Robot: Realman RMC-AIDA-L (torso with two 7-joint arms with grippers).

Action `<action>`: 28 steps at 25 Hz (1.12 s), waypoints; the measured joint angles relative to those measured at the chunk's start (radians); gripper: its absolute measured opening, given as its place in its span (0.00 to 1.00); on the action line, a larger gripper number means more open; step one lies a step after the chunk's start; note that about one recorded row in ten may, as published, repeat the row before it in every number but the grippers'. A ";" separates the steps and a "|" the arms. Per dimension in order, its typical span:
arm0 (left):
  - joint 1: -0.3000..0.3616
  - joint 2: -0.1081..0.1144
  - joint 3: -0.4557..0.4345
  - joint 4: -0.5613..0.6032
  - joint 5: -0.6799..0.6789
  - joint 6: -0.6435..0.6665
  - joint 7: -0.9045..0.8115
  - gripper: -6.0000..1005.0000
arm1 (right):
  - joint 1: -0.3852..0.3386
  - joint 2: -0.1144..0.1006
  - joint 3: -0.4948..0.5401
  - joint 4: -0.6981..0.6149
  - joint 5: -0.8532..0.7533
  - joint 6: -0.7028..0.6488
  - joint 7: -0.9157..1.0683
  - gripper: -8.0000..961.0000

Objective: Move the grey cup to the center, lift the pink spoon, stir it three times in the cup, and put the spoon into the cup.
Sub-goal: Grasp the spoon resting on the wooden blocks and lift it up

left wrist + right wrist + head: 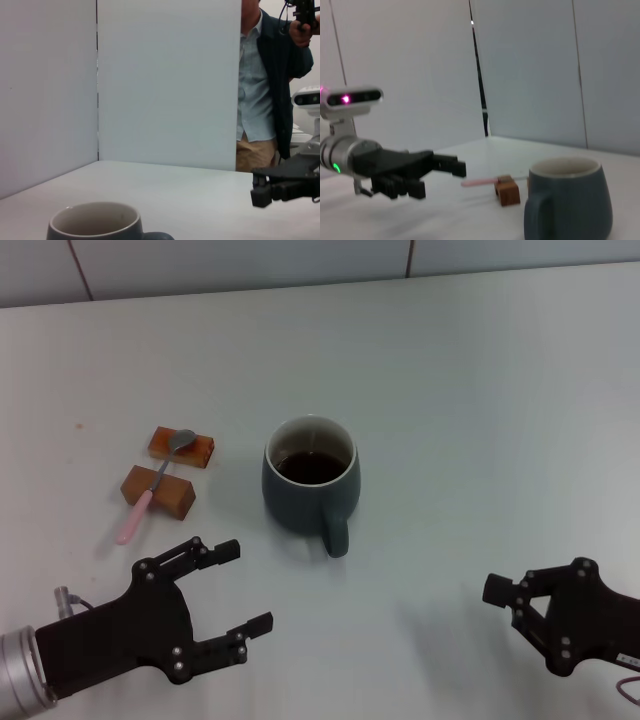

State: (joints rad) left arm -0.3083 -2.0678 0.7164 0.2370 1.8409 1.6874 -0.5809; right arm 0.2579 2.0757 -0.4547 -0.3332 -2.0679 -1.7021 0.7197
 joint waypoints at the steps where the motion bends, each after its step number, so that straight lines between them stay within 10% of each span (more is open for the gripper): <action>1: 0.000 0.000 0.000 0.000 0.000 0.000 0.001 0.81 | -0.002 0.000 -0.001 0.000 -0.009 0.011 0.000 0.01; 11: 0.000 -0.001 0.000 -0.012 -0.001 0.000 0.005 0.81 | 0.014 0.000 0.003 0.000 -0.049 0.025 0.021 0.01; 28: -0.001 -0.002 0.000 -0.013 -0.002 0.003 0.001 0.81 | 0.015 0.001 -0.002 0.018 -0.050 0.052 0.017 0.56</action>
State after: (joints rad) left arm -0.3091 -2.0693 0.7164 0.2239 1.8386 1.6899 -0.5800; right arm 0.2734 2.0770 -0.4571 -0.3150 -2.1184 -1.6505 0.7363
